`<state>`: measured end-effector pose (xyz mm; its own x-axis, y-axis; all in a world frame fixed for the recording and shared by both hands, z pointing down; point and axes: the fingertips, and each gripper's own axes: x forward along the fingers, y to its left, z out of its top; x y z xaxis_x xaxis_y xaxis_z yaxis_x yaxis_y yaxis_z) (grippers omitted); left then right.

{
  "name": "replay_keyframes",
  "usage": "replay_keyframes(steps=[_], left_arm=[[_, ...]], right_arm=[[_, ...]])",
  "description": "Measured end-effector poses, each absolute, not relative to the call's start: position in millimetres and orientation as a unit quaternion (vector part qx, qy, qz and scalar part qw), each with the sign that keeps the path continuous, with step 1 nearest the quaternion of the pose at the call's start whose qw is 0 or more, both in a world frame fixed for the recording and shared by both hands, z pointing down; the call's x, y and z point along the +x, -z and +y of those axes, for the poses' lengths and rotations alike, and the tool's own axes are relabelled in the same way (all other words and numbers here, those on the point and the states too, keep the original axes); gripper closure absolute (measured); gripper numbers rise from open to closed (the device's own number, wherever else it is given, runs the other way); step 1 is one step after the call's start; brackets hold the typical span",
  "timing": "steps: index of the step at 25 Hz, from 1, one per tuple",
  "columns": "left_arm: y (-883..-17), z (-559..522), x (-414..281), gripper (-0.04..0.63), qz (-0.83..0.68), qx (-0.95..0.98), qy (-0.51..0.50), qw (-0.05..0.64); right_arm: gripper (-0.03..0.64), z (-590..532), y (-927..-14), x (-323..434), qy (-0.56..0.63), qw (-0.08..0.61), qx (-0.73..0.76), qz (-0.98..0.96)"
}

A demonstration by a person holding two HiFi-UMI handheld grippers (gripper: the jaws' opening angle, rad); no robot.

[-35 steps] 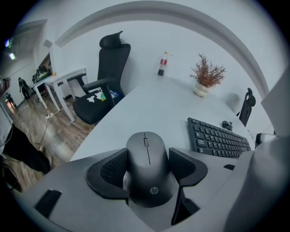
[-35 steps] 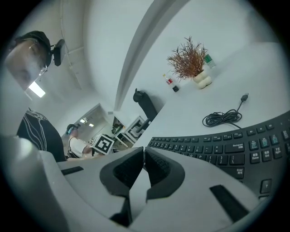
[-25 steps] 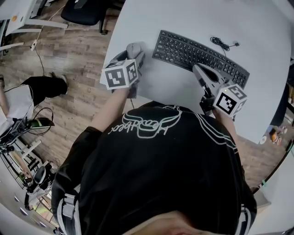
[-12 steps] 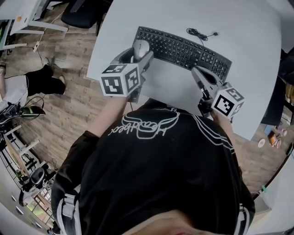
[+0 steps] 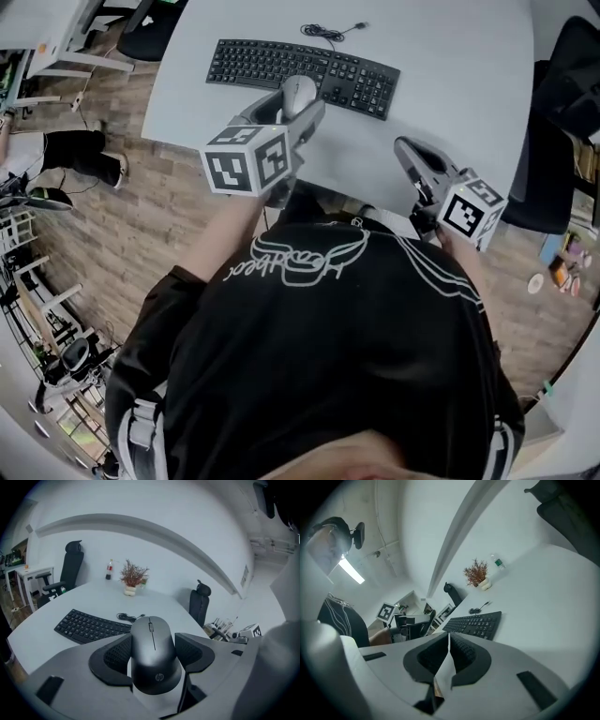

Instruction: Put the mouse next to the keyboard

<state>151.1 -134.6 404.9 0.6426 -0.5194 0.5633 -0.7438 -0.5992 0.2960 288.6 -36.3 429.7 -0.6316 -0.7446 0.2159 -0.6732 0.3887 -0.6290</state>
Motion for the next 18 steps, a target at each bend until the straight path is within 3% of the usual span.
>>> replay_keyframes(steps=[5, 18], left_arm=[[-396, -76, 215, 0.298, -0.348, 0.879, -0.215, 0.244], [-415, -63, 319, 0.297, -0.299, 0.891, -0.254, 0.229]], right_arm=[[0.600, 30, -435, 346, 0.344, 0.051, -0.439, 0.828], [0.600, 92, -440, 407, 0.354, 0.081, -0.508, 0.781]])
